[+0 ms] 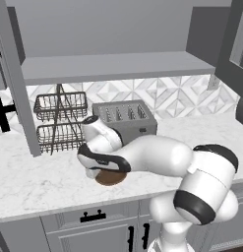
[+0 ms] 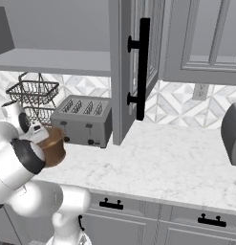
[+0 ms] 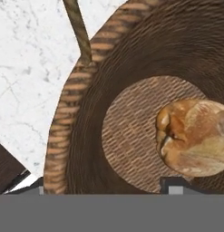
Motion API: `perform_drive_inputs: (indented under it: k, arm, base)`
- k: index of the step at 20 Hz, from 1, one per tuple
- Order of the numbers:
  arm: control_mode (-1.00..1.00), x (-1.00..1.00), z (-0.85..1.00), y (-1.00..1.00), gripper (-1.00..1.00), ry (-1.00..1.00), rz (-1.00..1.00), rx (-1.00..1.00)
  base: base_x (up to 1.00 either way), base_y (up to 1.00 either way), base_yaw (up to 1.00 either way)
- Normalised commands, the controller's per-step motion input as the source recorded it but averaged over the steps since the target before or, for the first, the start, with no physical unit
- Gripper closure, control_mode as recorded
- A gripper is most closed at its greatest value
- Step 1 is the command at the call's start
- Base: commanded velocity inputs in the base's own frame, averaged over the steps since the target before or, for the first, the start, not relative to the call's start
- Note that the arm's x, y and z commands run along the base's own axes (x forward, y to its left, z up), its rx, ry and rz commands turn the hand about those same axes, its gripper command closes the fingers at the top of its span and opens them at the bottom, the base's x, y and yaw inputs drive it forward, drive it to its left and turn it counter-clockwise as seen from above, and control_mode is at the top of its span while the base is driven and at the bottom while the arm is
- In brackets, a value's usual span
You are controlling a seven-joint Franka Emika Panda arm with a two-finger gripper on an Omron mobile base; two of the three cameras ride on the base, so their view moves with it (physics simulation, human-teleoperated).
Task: Open the cabinet, pick up the bread from the cabinet and place it in the basket. Then move the basket to the dining counter.
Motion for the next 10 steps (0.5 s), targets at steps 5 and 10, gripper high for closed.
perform_drive_inputs:
  k: [5,10]
  arm:
    - [-1.0,0.0,-0.36,-0.07,1.0,0.02,0.14,-0.04]
    - [-1.0,-0.17,-0.14,0.02,1.0,0.05,0.03,-0.09]
  base:
    - [0.0,0.0,0.0]
    - [0.0,0.0,0.0]
